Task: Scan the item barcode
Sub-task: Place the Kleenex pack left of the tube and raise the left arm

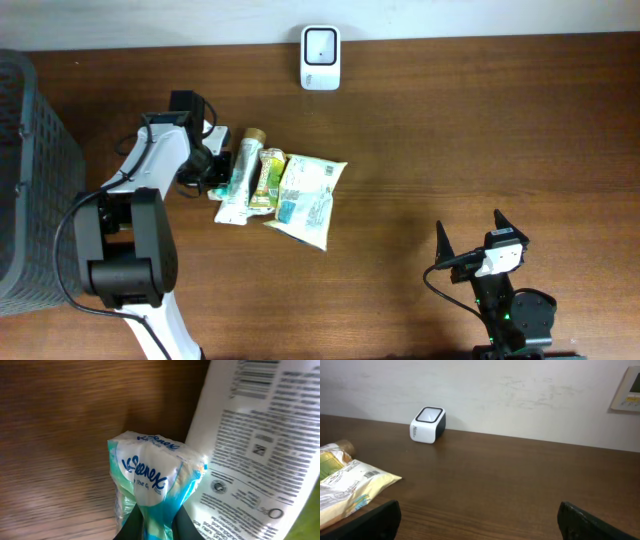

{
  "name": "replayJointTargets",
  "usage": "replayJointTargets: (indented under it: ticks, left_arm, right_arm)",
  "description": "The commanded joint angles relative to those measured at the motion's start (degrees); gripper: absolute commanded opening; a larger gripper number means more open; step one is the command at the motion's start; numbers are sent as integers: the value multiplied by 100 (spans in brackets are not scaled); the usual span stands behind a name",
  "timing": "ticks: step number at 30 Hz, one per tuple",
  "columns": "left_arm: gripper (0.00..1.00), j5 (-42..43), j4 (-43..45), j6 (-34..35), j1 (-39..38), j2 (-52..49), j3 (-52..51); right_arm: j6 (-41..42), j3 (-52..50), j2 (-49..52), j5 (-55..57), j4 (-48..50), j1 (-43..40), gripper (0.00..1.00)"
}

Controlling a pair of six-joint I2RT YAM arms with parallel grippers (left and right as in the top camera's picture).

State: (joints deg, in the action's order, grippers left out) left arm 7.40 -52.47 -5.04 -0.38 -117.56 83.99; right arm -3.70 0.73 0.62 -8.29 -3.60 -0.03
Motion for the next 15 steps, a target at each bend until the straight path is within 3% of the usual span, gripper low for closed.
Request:
replayJointTargets:
  ticks: [1, 7, 11, 12, 13, 15]
  left_arm:
    - [0, 850, -9, 31, -531, -94, -48]
    - [0, 728, 103, 33, -710, -94, -46]
    - [4, -83, -247, 35, -452, -94, -46]
    - [61, -166, -295, 31, -415, -94, -46]
    - [99, -168, -289, 33, -387, -94, -46]
    - [99, -74, -310, 79, -339, -87, 74]
  right_arm:
    - [-37, -42, -42, -31, -11, -42, 99]
    - [-37, -42, -42, -31, -11, -42, 99]
    - [-37, -42, -42, -31, -11, -42, 99]
    - [-35, -42, -42, -31, -11, -42, 99]
    - [-37, -42, -42, -31, -11, -42, 99]
    - [-37, -42, -42, -31, -11, -42, 99]
